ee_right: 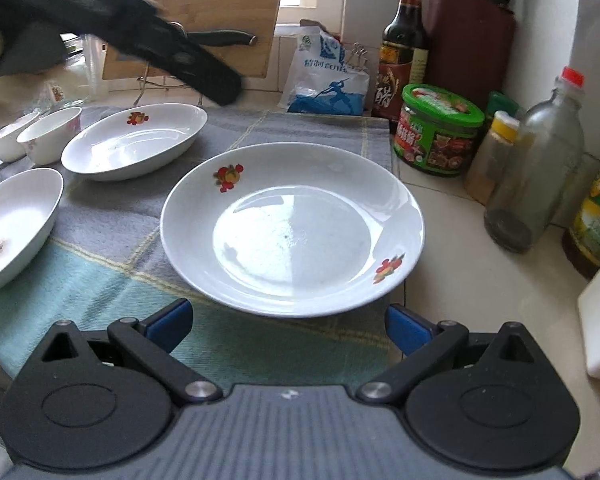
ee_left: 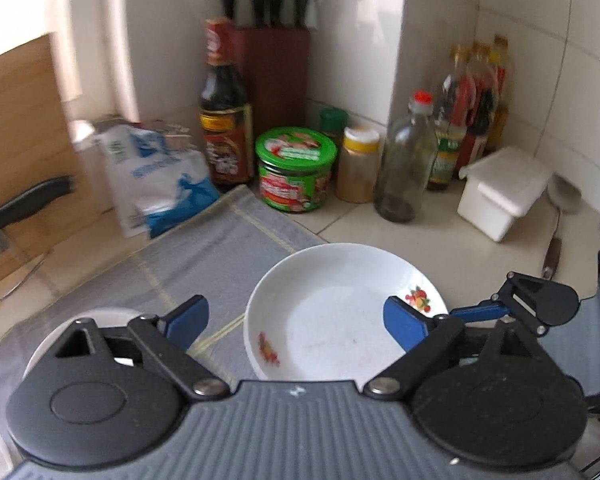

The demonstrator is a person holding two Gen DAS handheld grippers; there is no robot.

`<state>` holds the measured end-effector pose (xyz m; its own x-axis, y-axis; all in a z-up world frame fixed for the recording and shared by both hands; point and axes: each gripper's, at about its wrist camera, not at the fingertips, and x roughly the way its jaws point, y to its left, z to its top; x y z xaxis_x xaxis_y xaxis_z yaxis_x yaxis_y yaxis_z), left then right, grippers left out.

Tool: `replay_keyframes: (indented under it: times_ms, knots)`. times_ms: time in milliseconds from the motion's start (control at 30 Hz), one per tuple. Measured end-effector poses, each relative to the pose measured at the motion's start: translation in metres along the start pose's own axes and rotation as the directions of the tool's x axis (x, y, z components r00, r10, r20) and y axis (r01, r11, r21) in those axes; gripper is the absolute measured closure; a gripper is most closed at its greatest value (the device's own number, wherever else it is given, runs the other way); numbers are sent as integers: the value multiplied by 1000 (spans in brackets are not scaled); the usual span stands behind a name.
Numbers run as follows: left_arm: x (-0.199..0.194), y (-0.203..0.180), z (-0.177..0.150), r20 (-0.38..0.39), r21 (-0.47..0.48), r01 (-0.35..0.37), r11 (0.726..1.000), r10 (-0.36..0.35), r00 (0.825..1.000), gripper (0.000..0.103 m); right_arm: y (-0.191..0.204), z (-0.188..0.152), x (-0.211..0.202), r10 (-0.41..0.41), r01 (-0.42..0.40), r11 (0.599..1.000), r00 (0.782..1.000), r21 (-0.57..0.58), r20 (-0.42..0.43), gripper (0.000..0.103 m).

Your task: Organize plates and bowls

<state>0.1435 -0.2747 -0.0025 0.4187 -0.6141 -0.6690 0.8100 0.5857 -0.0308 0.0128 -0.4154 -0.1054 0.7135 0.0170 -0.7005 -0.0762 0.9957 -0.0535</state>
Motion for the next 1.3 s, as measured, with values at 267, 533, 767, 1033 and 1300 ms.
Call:
replay_keyframes:
  times_ms: [267, 533, 767, 1033, 1300]
  knots:
    - [-82, 20, -65, 98, -104, -139, 985, 149, 984, 5, 53, 10, -22, 10, -10, 1000, 999, -8, 32, 0]
    - [-141, 40, -131, 88, -164, -238, 957, 254, 963, 3, 108, 24, -25, 52, -53, 999, 998, 9, 43, 0]
    - [-170, 50, -180, 66, -167, -245, 955, 259, 964, 3, 142, 34, -23, 21, -23, 998, 999, 54, 33, 0]
    - [-189, 67, -230, 16, -175, -192, 966, 198, 980, 3, 172, 43, -21, 29, -28, 994, 1000, 102, -5, 0]
    - [-184, 71, -261, -25, -152, -149, 977, 147, 989, 3, 195, 53, -14, 54, -49, 995, 997, 89, -48, 0]
